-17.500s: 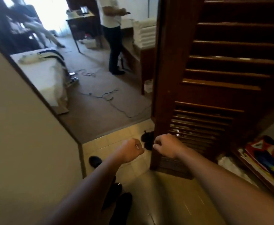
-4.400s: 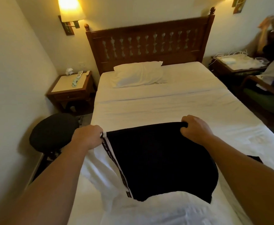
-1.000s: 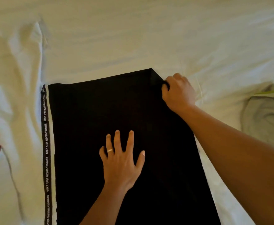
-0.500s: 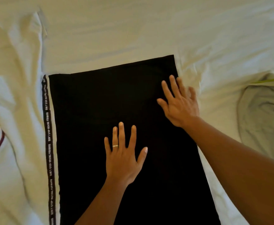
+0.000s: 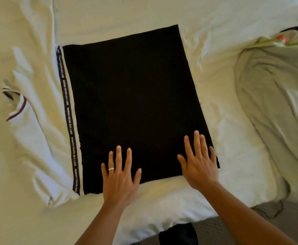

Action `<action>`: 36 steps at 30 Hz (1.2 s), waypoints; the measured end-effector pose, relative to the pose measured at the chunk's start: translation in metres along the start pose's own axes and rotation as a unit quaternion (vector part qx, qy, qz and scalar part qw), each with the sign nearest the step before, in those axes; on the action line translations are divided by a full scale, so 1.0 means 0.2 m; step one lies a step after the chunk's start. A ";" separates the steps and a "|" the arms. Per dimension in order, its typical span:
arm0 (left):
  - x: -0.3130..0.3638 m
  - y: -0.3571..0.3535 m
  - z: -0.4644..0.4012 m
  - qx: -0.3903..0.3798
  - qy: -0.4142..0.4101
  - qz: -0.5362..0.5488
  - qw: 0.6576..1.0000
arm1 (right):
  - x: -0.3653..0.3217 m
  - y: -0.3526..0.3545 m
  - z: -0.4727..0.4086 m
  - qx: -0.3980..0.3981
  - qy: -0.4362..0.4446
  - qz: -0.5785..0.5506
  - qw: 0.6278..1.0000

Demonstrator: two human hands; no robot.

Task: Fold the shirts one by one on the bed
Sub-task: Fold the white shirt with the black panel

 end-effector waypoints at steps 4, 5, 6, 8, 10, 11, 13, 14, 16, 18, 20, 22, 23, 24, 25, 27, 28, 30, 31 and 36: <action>-0.07 0.05 0.11 0.007 0.008 0.024 1.000 | 0.03 0.02 0.13 -0.019 -0.053 0.002 0.998; -0.13 0.09 0.14 0.030 0.020 0.037 0.999 | 0.01 0.03 0.16 -0.022 -0.072 0.004 0.997; -0.19 0.15 0.16 0.061 0.037 0.054 0.996 | -0.03 0.04 0.17 -0.019 -0.079 0.003 0.997; -0.37 0.27 0.22 0.137 0.073 0.084 0.984 | -0.24 0.07 0.21 0.001 -0.046 -0.006 0.999; -0.59 0.33 0.28 0.191 0.098 0.126 0.968 | -0.53 0.07 0.26 0.010 0.027 -0.009 1.000; -0.73 0.34 0.34 0.217 0.112 0.153 0.957 | -0.71 0.04 0.31 0.001 0.070 -0.005 0.998; -0.98 0.34 0.44 0.252 0.137 0.204 0.936 | -1.02 -0.01 0.39 -0.019 0.126 -0.018 0.992; -1.07 0.32 0.47 0.258 0.145 0.228 0.928 | -1.12 -0.02 0.42 -0.030 0.134 -0.032 0.990; -1.27 0.26 0.54 0.245 0.149 0.258 0.923 | -1.33 -0.11 0.48 -0.068 0.114 -0.058 0.989; -1.35 0.21 0.55 0.223 0.128 0.261 0.930 | -1.41 -0.19 0.50 -0.089 0.081 -0.056 0.991; -1.39 0.18 0.56 0.218 0.100 0.270 0.933 | -1.45 -0.25 0.51 -0.090 0.064 -0.037 0.993; -1.42 0.16 0.57 0.222 0.078 0.270 0.934 | -1.43 -0.28 0.51 -0.090 0.058 -0.028 0.994; -1.41 0.14 0.56 0.218 0.061 0.252 0.941 | -1.42 -0.29 0.50 -0.091 0.061 -0.023 0.994; -1.42 0.12 0.55 0.211 0.043 0.222 0.951 | -1.42 -0.30 0.48 -0.093 0.064 -0.019 0.993; -1.42 0.12 0.53 0.209 0.023 0.193 0.958 | -1.41 -0.31 0.47 -0.098 0.066 -0.018 0.993; -1.44 0.13 0.50 0.233 -0.011 0.161 0.959 | -1.42 -0.31 0.44 -0.107 0.063 -0.019 0.992; -1.45 0.16 0.50 0.257 -0.020 0.160 0.953 | -1.42 -0.31 0.43 -0.109 0.060 -0.021 0.992; -1.49 0.18 0.50 0.288 0.024 0.205 0.935 | -1.42 -0.31 0.43 -0.106 0.051 -0.022 0.993; -1.52 0.17 0.52 0.291 0.070 0.240 0.923 | -1.42 -0.32 0.44 -0.102 0.047 -0.020 0.994; -1.44 0.02 0.58 0.181 0.117 0.366 0.905 | -1.43 -0.32 0.44 -0.103 0.043 -0.017 0.994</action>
Point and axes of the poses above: each hand's wrist, its own z-axis away from the middle knuckle, its own y-axis out of the back of the hand, x = y × z, the point moved 10 cm from there along -z, towards the middle knuckle, and after that the axes turned 6 degrees about -y, right-handed, at the moved point
